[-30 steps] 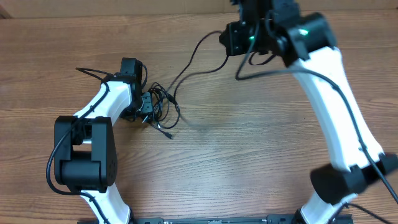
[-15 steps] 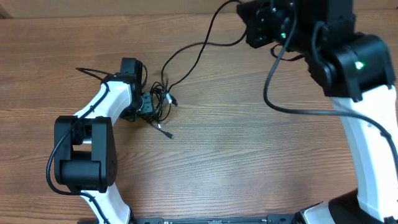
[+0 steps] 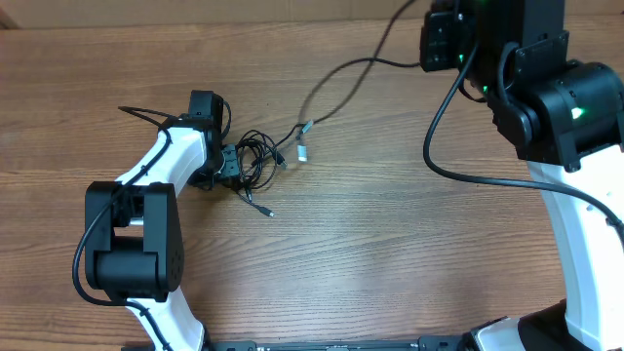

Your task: Untangle cables

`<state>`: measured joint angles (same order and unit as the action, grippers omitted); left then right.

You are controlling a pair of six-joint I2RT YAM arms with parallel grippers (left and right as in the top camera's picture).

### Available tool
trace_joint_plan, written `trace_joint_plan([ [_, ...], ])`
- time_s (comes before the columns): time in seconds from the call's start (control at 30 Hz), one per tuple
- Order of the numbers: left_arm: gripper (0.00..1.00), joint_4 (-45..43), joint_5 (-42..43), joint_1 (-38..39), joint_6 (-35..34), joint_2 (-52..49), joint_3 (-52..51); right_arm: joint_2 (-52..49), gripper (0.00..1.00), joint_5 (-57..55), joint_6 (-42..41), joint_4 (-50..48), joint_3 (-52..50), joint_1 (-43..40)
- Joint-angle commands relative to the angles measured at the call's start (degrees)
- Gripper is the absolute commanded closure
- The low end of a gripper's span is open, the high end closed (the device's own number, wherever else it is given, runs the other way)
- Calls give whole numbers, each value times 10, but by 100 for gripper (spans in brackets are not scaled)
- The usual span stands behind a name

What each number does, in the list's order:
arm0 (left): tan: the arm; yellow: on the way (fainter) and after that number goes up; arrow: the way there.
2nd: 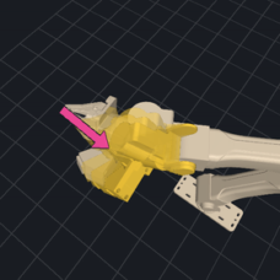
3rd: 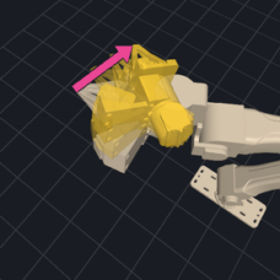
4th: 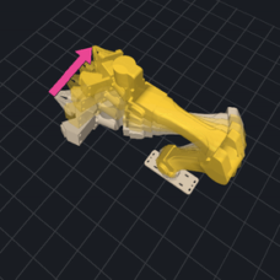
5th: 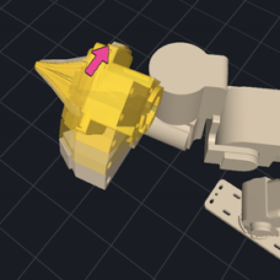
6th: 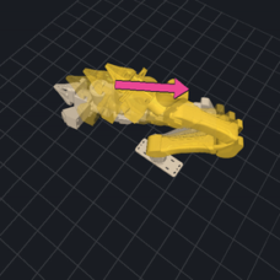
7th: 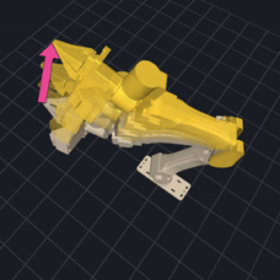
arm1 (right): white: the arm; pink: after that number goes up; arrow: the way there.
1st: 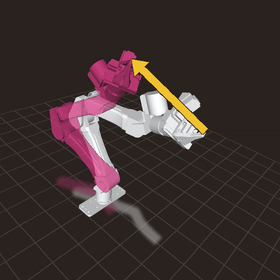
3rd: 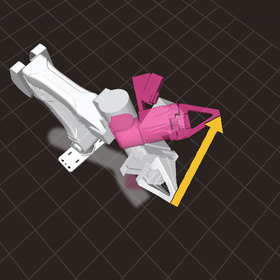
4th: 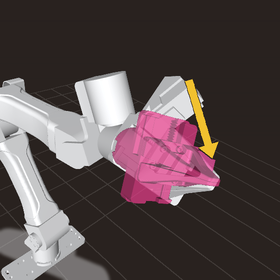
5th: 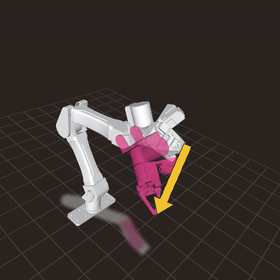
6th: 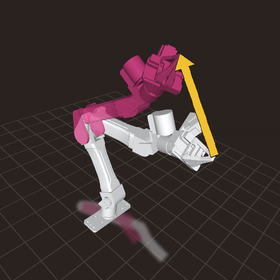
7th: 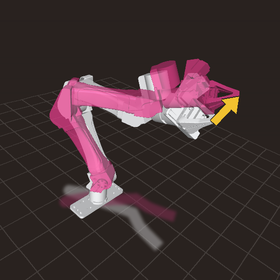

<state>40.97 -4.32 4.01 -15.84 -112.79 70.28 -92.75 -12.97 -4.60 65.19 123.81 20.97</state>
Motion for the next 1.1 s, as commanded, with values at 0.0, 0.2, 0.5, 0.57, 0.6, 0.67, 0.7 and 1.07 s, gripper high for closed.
trace_joint_plan([
  [0.0, 96, -12, 40, -2, -9, -87, -45, 5, 96, -57, -41, 51, 10, -5],
  [0.2, 96, -13, 40, -2, -9, -87, -45, -24, 93, 25, -145, 176, -18, -5],
  [0.5, 96, -25, 40, -2, -9, -87, -45, -81, 87, 46, -145, 198, -107, -5],
  [0.57, 96, -27, 40, -2, -9, -87, -45, -94, 82, 46, -145, 190, -116, -5],
  [0.6, 96, -26, 40, -2, -9, -87, -45, -100, 77, 49, -145, 184, -122, -5],
  [0.67, 96, -24, 44, -2, -9, -87, -45, -110, 71, 65, -145, 178, -127, -5],
  [0.7, 96, -24, 48, -2, -9, -87, -45, -113, 68, 83, -145, 176, -129, -5],
  [1.07, 96, -23, 72, -2, -9, -87, -45, -168, 49, 231, -145, 95, -160, 30],
])
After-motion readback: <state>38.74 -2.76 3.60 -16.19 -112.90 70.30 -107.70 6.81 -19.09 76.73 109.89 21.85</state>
